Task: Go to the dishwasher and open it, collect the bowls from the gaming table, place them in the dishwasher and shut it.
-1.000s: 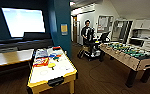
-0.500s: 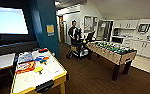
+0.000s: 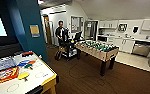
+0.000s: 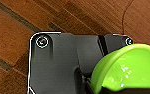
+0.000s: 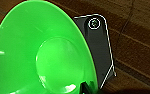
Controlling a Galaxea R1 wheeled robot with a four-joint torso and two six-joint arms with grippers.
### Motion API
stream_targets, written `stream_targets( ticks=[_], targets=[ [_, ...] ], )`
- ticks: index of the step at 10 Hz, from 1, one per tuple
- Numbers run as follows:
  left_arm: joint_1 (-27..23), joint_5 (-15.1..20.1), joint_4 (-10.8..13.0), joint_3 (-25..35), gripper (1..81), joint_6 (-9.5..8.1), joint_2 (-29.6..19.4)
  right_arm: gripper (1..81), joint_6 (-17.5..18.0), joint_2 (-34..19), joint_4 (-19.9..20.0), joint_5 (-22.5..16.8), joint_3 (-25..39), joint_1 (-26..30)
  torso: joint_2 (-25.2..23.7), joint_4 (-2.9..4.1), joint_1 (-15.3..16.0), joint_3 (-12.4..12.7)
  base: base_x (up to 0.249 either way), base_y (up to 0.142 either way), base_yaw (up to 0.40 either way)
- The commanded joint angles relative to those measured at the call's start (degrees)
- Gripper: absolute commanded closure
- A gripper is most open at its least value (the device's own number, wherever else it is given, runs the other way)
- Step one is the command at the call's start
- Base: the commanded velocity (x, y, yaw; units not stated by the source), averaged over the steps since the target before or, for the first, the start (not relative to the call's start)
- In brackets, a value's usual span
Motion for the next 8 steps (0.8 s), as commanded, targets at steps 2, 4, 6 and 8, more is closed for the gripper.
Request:
stream_targets(
  ticks=[2, 4, 6, 8],
  targets=[
    [-3.39, 2.36, -0.04, 0.2, 81.1, -0.22, 0.14, 81.1, -0.87, 1.11, -2.27, -2.08, 0.67, 2.29, 0.0, 0.0, 0.05, 0.0, 0.0, 0.0, -0.384],
    [-3.39, 2.36, -0.12, 0.2, 81.1, -0.22, 0.23, 81.1, -0.88, 1.2, -2.35, -2.08, 0.85, 2.12, 0.0, 0.0, 0.05, 0.0, 0.0, 0.0, -0.384],
    [-3.39, 2.27, -0.12, 0.2, 81.1, -0.31, 0.23, 81.1, -0.79, 1.55, -2.71, -2.08, 0.67, 1.94, 0.0, 0.0, 0.05, 0.0, 0.0, 0.0, -0.384],
    [-3.39, 2.27, -0.13, 0.2, 81.1, -0.31, 0.14, 81.1, -0.88, 1.55, -2.71, -2.08, 0.59, 1.94, 0.0, 0.0, 0.05, 0.0, 0.0, 0.0, -0.384]
  ],
)
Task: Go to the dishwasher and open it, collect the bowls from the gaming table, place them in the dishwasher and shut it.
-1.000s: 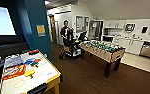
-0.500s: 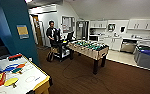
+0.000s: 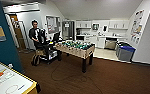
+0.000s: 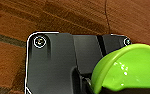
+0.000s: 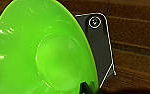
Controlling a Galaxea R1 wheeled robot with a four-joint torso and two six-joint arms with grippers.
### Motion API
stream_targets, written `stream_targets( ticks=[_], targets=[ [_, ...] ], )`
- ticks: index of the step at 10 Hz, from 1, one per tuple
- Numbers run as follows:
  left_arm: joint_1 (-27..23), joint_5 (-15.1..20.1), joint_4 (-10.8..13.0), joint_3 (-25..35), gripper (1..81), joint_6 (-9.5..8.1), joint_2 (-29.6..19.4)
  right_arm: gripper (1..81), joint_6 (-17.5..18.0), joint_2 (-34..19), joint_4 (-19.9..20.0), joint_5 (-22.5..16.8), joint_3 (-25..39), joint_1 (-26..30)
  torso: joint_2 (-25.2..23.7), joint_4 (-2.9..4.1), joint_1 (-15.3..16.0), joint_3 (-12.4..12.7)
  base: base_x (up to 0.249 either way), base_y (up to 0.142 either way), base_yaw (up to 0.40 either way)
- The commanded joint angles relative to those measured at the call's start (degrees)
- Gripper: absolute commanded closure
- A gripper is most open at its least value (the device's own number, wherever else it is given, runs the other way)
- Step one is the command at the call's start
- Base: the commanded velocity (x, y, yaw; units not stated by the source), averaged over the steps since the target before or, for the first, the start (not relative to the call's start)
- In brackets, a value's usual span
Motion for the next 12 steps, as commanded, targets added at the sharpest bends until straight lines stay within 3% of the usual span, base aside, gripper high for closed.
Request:
stream_targets(
  ticks=[1, 9, 11, 12],
  targets=[
    [-3.39, 2.3, -0.12, 0.17, 81.1, -0.3, -0.32, 81.1, -0.9, 1.11, -1.95, -1.92, 0.95, 2.38, 0.0, 0.0, 0.07, 0.0, 0.0, 0.0, -0.384],
    [-3.22, 1.77, -0.73, 0.17, 81.1, -0.38, -0.59, 81.1, -0.82, 1.11, -1.95, -1.92, 0.87, 2.48, 0.0, 0.0, 0.07, 0.0, 0.0, 0.0, -0.384],
    [-3.22, 1.59, -1.0, 0.17, 81.1, -0.38, -0.76, 81.1, -0.81, 1.11, -1.95, -2.01, 0.87, 2.48, 0.0, 0.0, 0.07, 0.0, 0.101, -0.242, 0.0],
    [-3.13, 1.5, -1.0, 0.43, 81.1, -0.38, -0.94, 81.1, -0.81, 1.11, -1.95, -1.92, 0.87, 2.48, 0.0, -0.02, 0.07, 0.0, 0.0, 0.0, 0.0]
  ],
)
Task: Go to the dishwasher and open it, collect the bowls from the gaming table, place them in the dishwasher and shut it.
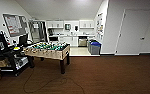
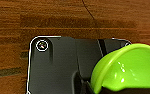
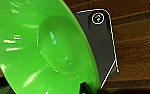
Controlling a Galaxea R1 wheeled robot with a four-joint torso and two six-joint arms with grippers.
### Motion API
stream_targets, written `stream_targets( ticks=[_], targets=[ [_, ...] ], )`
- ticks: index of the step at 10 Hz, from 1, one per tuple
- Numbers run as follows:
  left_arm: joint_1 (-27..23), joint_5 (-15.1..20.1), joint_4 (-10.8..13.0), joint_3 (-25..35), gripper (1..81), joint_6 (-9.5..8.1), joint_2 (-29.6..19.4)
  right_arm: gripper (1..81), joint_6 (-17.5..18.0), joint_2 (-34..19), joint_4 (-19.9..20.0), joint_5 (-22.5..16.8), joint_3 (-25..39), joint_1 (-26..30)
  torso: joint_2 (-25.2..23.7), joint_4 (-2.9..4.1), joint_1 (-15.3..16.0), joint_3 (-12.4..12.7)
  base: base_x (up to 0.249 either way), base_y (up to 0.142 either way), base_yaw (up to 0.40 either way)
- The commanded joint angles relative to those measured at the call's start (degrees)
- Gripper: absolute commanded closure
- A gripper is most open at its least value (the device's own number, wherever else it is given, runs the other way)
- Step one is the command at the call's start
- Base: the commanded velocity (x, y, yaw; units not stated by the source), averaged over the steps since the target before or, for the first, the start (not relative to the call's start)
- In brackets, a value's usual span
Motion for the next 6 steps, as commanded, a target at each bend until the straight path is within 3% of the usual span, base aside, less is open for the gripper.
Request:
stream_targets(
  ticks=[1, 6],
  targets=[
    [-2.65, 2.38, -0.38, 0.46, 81.1, -0.18, -0.46, 81.1, -0.81, 0.59, -1.57, -2.08, 0.82, 2.67, 0.0, 0.0, 0.05, 0.0, 0.0, 0.0, 0.0],
    [-1.95, 2.29, -0.12, 0.55, 81.1, 0.0, -0.29, 81.1, -0.9, 0.59, -1.57, -2.08, 0.82, 2.5, -0.02, 0.0, 0.05, 0.0, 0.0, 0.0, 0.0]
  ],
)
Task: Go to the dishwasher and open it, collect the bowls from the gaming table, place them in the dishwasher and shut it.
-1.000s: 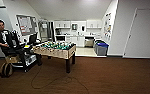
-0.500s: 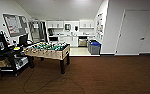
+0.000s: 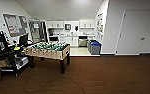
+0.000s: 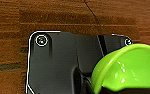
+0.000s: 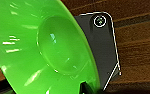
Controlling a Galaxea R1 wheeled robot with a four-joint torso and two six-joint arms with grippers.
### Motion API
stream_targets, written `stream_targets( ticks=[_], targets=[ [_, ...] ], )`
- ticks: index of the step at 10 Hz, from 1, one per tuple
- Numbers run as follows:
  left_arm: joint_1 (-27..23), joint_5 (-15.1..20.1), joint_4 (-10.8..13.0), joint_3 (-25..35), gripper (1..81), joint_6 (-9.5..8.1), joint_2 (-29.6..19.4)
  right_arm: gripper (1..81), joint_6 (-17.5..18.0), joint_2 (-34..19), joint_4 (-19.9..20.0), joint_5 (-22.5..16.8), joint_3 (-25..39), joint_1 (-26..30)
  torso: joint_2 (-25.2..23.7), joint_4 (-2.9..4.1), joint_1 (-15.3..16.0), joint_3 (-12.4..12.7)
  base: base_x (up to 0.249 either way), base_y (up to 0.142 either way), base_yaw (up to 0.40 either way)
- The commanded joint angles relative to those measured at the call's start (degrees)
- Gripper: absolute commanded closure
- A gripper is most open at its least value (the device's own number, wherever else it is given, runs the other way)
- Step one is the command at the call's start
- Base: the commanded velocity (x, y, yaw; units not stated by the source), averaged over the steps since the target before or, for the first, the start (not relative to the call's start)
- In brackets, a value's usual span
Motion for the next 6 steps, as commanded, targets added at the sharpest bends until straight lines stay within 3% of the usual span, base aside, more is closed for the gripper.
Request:
stream_targets(
  ticks=[1, 6],
  targets=[
    [-2.92, 2.1, -0.11, 0.38, 81.1, -0.02, -0.26, 81.1, -0.85, 0.5, -1.6, -2.33, 0.76, 2.27, 0.0, 0.0, 0.05, -0.02, 0.0, 0.0, 0.0],
    [-2.92, 2.1, 0.16, 0.38, 81.1, -0.02, -0.09, 81.1, -0.85, 0.59, -2.21, -2.42, 0.76, 2.44, -0.04, 0.0, 0.08, 0.0, 0.116, 0.0, 0.0]
  ],
)
